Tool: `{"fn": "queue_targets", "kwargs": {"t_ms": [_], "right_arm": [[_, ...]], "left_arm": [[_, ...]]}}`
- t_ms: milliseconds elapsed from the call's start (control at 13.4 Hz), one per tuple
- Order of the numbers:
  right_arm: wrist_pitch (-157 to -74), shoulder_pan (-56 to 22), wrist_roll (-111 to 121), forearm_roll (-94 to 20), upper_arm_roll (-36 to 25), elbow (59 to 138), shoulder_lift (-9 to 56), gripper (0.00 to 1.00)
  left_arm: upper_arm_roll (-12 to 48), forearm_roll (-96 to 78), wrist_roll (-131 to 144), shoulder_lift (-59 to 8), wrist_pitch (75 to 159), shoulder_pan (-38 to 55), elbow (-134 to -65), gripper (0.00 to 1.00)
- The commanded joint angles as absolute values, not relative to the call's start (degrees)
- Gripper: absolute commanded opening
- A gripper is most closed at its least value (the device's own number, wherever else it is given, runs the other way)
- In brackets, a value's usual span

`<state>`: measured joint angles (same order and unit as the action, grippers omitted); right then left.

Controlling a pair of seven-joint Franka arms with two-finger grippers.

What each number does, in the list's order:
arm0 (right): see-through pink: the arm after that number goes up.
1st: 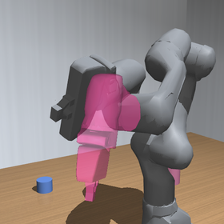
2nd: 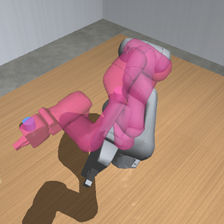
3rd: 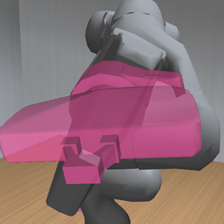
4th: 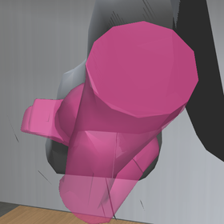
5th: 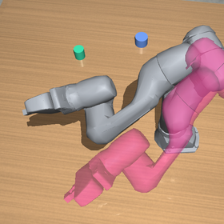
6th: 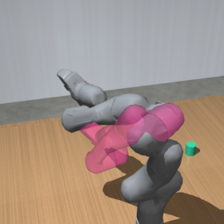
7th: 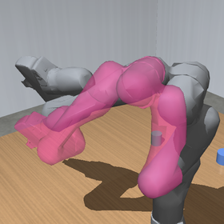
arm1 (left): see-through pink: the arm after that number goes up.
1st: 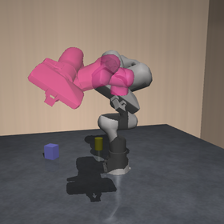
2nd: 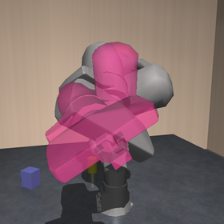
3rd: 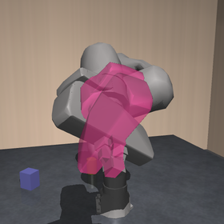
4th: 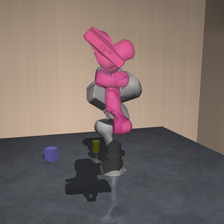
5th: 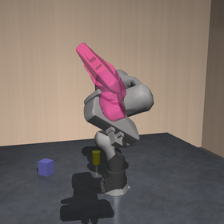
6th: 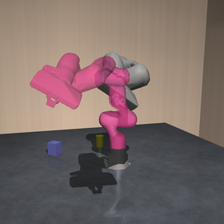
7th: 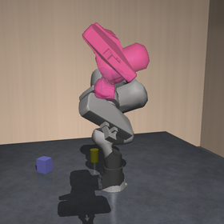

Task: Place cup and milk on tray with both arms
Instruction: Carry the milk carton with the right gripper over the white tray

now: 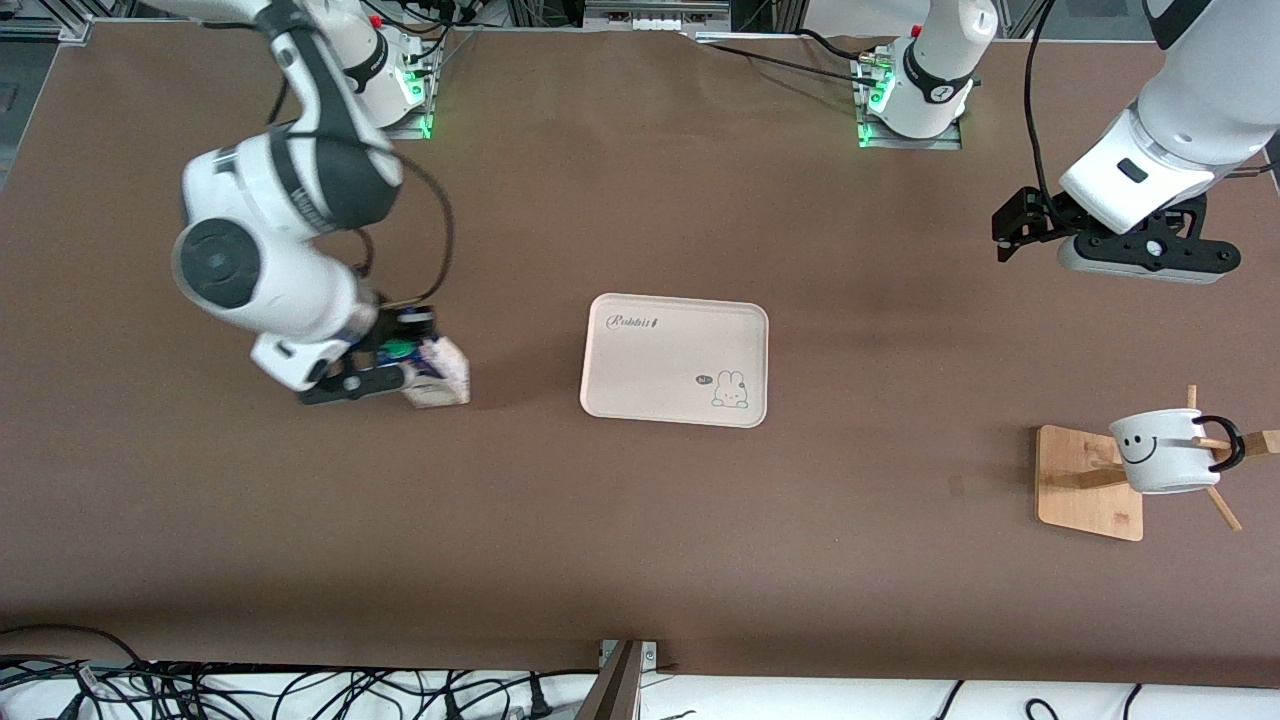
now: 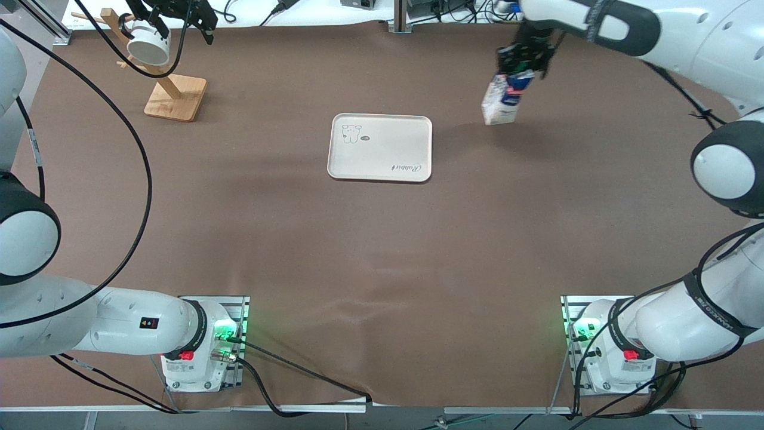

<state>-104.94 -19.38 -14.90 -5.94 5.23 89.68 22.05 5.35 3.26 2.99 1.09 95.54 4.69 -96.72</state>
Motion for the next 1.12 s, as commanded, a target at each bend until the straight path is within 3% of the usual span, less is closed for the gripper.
{"fn": "queue_targets", "kwargs": {"t_ms": [0, 374, 748, 822, 897, 972, 1047], "right_arm": [[-105.0, -27.7, -27.3, -7.9, 4.7, 80.6, 29.2, 0.36], [-114.6, -36.4, -40.6, -7.3, 4.6, 77.5, 35.9, 0.36], [-118.0, -38.4, -41.9, -6.4, 4.2, 77.8, 38.4, 0.38], [-118.1, -38.4, -42.6, -6.2, 4.2, 77.8, 38.8, 0.42], [-118.2, -38.3, -42.8, -6.1, 4.2, 77.8, 39.0, 0.61], [-118.2, -38.3, -43.0, -6.2, 4.0, 77.6, 38.8, 1.00], [-117.9, -37.8, -42.8, -6.2, 4.0, 77.3, 38.4, 1.00]], "left_arm": [[5.4, 3.3, 3.1, 0.2, 93.3, 4.9, -94.6, 1.00], [5.4, 3.3, 3.1, 0.2, 93.2, 4.9, -94.4, 1.00], [5.3, 3.3, 2.8, 0.2, 93.2, 4.7, -94.4, 1.00], [5.3, 3.3, 2.7, 0.2, 93.1, 4.7, -94.4, 1.00], [5.3, 3.1, 2.7, 0.2, 93.1, 4.7, -94.4, 1.00], [5.3, 3.0, 2.7, 0.2, 93.1, 4.7, -94.4, 1.00], [5.3, 3.0, 2.7, 0.2, 93.1, 4.7, -94.4, 1.00]]}}
